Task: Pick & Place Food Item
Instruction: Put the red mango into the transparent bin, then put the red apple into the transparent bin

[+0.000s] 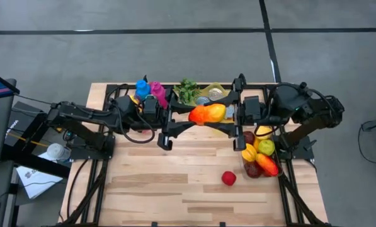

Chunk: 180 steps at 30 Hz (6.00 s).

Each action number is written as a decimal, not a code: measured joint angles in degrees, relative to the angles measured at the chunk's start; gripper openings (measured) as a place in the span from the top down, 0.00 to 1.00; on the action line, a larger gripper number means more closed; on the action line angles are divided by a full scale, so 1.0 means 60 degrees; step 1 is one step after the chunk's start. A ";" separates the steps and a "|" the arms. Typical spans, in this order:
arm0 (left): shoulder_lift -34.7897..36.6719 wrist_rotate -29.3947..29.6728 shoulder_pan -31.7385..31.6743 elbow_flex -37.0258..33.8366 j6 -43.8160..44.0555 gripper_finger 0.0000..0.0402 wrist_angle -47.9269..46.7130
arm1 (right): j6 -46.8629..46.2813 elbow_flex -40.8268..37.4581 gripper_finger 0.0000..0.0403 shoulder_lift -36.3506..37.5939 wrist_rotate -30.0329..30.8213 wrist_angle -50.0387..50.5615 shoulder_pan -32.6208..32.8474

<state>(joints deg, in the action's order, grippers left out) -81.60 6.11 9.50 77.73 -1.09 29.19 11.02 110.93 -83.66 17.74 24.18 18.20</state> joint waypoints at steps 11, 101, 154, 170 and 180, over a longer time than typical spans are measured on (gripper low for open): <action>0.0905 0.0629 0.0251 0.0007 0.0623 0.27 -0.3123 | -0.1036 0.0025 0.48 0.1259 0.3097 0.2550 0.0715; 0.5787 0.2514 0.1264 -0.0874 0.2337 0.35 -1.1064 | -0.5417 -0.6360 0.11 -0.2919 -0.2964 0.4653 0.1575; 1.3591 0.2726 0.1260 -1.0570 0.3011 0.95 -0.6895 | -0.8305 -0.7541 0.33 0.0517 -0.1143 0.1710 0.0479; 1.3260 0.2021 0.1254 -1.2888 0.4027 1.00 -0.3321 | -0.7451 -0.7530 0.33 0.3070 -0.2409 -0.5835 -0.0124; 1.2942 0.2517 0.1257 -1.2888 0.3911 1.00 -0.3362 | -0.8497 -0.7530 0.33 0.3913 -0.4950 -0.8258 0.0099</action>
<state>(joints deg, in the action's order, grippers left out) -3.95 21.21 17.04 0.40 22.37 9.02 -39.97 65.76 -60.18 -11.96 -25.36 18.80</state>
